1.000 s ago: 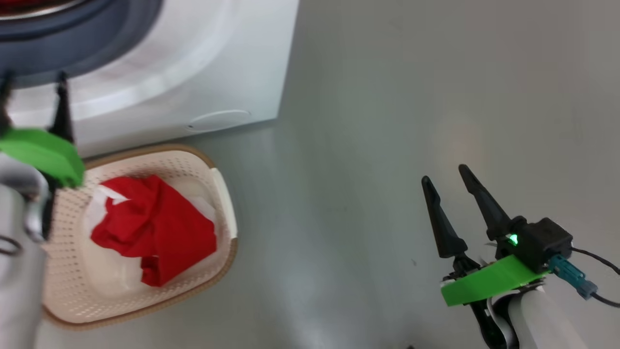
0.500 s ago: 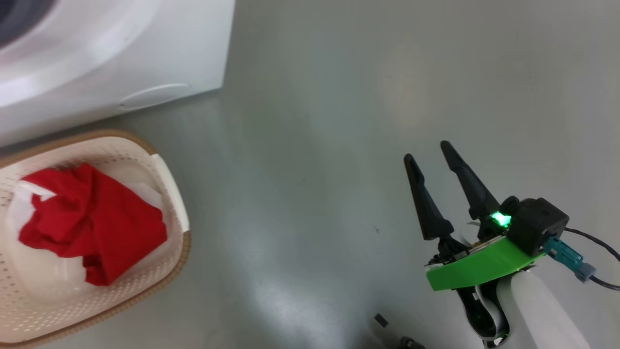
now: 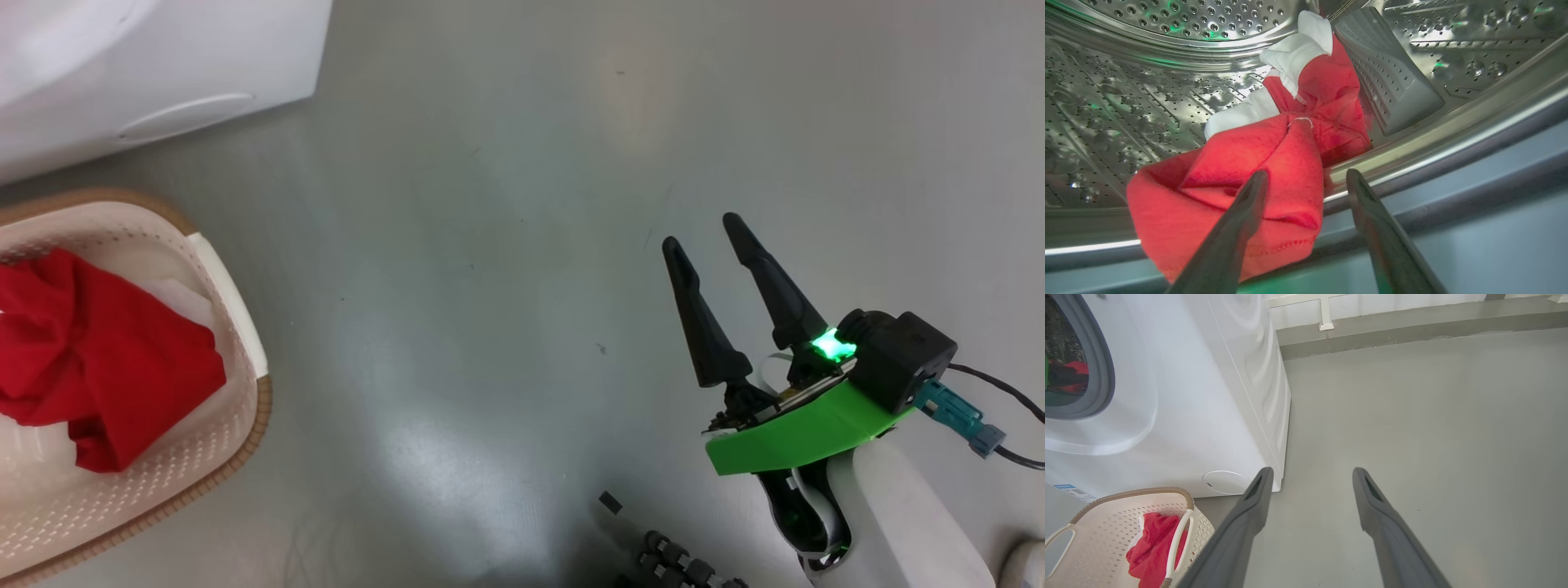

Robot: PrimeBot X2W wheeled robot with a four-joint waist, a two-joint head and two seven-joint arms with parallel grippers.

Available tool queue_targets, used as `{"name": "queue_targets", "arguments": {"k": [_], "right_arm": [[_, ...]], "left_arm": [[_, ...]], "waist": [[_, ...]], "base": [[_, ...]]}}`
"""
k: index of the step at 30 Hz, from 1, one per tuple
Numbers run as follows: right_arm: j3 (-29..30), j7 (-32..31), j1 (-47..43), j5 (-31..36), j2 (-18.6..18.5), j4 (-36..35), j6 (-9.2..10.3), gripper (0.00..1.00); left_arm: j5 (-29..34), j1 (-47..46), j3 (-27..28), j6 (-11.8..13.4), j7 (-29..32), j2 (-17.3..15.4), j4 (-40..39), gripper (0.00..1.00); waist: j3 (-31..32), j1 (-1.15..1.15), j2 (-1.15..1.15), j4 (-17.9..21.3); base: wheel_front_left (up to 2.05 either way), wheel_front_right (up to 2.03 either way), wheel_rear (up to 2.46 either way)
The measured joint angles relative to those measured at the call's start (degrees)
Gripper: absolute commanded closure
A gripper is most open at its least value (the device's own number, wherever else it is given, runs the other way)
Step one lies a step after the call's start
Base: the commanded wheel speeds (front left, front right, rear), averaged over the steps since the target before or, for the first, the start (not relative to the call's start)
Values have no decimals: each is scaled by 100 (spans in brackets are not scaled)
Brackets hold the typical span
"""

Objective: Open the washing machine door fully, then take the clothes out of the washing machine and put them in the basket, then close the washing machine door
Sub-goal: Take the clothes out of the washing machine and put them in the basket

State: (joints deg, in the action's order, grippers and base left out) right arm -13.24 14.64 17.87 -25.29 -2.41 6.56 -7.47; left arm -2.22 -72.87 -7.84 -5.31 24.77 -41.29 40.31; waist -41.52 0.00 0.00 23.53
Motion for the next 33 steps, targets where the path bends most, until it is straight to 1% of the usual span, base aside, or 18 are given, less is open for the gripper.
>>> {"name": "queue_targets", "arguments": {"k": [5, 6, 7, 8, 12, 15, 23, 25, 33], "right_arm": [[-23, 0, 0, -2, 1, -16, 0, 0], [-24, 0, 1, -2, 1, -18, 0, 0], [-24, 0, 1, -2, 1, -19, 0, 0], [-27, 0, 2, -2, 1, -19, 0, 0], [-35, 0, 46, -3, 1, -18, 0, 0], [-40, 0, 108, -3, 1, -18, 0, 0], [-40, 0, 120, 13, 0, 2, 0, 0], [-35, 0, 120, 36, -1, 16, 0, 0], [-31, 0, 115, 174, -2, 49, 0, 0]], "left_arm": [[148, -96, -109, 51, 417, -97, -110, 0], [166, -113, -125, 76, 460, -125, -121, 25], [176, -128, -145, 76, 471, -159, -141, 59], [175, -147, -151, 76, 464, -183, -157, 100], [172, -170, -185, 75, 479, -213, -121, 100], [166, -238, -231, 66, 347, -225, -32, 100], [46, -477, -352, -62, -327, -207, 476, 100], [-51, -511, -346, -77, -528, -142, 621, 100], [-506, -573, -211, -78, -1411, 308, 1116, 100]], "waist": [[-115, 0, 0, 17], [-129, 0, 0, 15], [-140, 0, 0, 11], [-151, 0, 0, 6], [-158, 0, 0, -25], [-153, 0, 0, -42], [-76, 0, 0, -117], [-29, 0, 0, -147], [232, 0, 0, -314]], "base": [[0, 0, 0], [0, 0, 0], [0, 0, 0], [0, 0, 0], [0, 0, 0], [0, 0, 0], [0, 0, 0], [0, 0, 0], [0, 0, 0]]}}
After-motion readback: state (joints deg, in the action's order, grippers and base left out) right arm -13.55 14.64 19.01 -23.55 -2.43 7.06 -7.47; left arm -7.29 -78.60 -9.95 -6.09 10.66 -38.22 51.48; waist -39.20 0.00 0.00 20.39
